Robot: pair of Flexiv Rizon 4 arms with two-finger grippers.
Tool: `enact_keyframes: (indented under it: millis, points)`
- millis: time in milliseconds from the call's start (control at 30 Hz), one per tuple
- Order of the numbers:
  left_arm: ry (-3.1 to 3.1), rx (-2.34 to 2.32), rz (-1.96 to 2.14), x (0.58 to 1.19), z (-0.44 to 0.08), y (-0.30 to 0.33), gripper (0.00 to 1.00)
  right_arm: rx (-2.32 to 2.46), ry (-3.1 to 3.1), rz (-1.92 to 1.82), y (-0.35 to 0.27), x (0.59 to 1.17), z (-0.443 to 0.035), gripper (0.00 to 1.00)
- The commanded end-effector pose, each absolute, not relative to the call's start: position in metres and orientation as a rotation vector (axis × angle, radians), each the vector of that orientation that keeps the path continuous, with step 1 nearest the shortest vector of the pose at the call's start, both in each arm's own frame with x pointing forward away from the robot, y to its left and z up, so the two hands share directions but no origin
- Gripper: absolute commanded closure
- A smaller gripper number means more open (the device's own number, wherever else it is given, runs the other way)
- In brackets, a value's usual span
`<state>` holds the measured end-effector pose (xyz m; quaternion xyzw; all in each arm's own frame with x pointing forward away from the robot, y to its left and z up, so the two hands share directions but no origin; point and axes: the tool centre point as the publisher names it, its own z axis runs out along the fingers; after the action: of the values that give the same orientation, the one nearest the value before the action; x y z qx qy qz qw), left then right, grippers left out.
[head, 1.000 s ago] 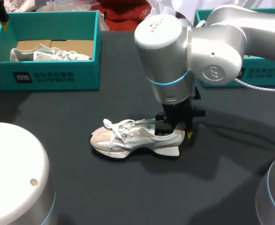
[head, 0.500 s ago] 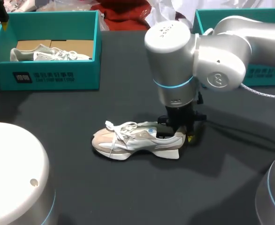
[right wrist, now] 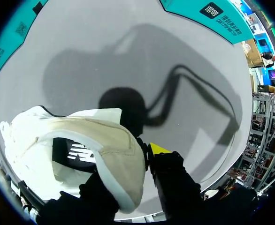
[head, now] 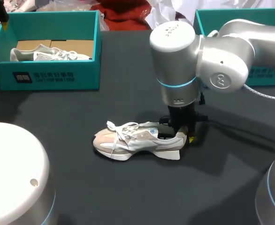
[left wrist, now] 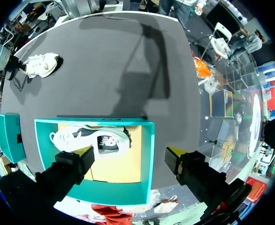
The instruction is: Take the shoe out of the shoebox, open the shoe tongue, remove and reinsert the insole, then place the shoe into the shoebox
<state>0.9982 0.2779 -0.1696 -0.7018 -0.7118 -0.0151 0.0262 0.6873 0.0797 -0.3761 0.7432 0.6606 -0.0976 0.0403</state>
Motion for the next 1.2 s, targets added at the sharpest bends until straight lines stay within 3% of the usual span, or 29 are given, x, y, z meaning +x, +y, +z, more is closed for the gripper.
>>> enact_keyframes:
  millis: [33, 67, 100, 200, 267, 300, 533, 667, 700, 1100, 1200]
  points:
    - [-2.198, -2.169, -0.048, 0.998, -0.169, 0.278, 0.00, 2.277, 2.023, -0.306, 0.078, 0.688, -0.371, 0.53]
    - [-2.198, -2.169, -0.048, 0.998, -0.169, 0.278, 0.00, 2.276, 2.021, -0.310, 0.078, 0.688, -0.370, 0.50]
    - [-2.198, -2.169, -0.048, 0.998, -0.169, 0.278, 0.00, 2.276, 2.020, -0.311, 0.077, 0.688, -0.368, 0.41]
    - [-2.198, -2.169, -0.048, 0.998, -0.169, 0.278, 0.00, 2.277, 2.017, -0.311, 0.077, 0.689, -0.362, 0.25]
    - [-2.198, -2.169, -0.048, 0.998, -0.169, 0.278, 0.00, 2.275, 2.021, -0.294, 0.077, 0.688, -0.355, 0.04]
    - [-2.198, -2.169, -0.048, 0.998, -0.169, 0.278, 0.00, 2.277, 2.027, -0.276, 0.077, 0.688, -0.350, 0.00]
    - [-2.198, -2.169, -0.048, 0.998, -0.169, 0.278, 0.00, 2.262, 2.130, -0.103, 0.076, 0.683, -0.299, 0.00]
    - [-2.198, -2.169, -0.048, 0.998, -0.169, 0.278, 0.00, 2.022, 2.447, 0.343, 0.068, 0.679, -0.277, 0.00]
    - [-2.198, -2.169, -0.048, 0.998, -0.169, 0.278, 0.00, 2.105, 2.410, 0.031, 0.068, 0.684, -0.278, 0.00]
    - [-2.198, -2.169, -0.048, 0.998, -0.169, 0.278, 0.00, 2.105, 2.410, 0.031, 0.068, 0.684, -0.278, 0.00]
    - [-2.198, -2.169, -0.048, 0.998, -0.169, 0.278, 0.00, 2.016, 2.486, 0.201, 0.056, 0.681, -0.275, 0.00]
